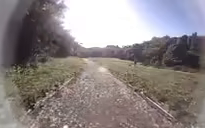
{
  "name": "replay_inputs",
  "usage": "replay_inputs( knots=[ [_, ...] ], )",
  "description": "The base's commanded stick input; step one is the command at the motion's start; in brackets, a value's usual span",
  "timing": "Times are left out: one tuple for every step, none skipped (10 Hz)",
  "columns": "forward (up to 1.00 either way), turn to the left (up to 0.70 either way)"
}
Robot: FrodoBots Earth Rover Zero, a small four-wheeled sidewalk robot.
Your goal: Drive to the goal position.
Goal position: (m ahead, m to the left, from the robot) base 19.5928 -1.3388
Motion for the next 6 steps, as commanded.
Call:
replay_inputs(
  knots=[
    [1.0, 0.01],
    [1.0, 0.01],
    [1.0, 0.01],
    [1.0, 0.01],
    [1.0, 0.01],
    [1.0, 0.01]
  ],
)
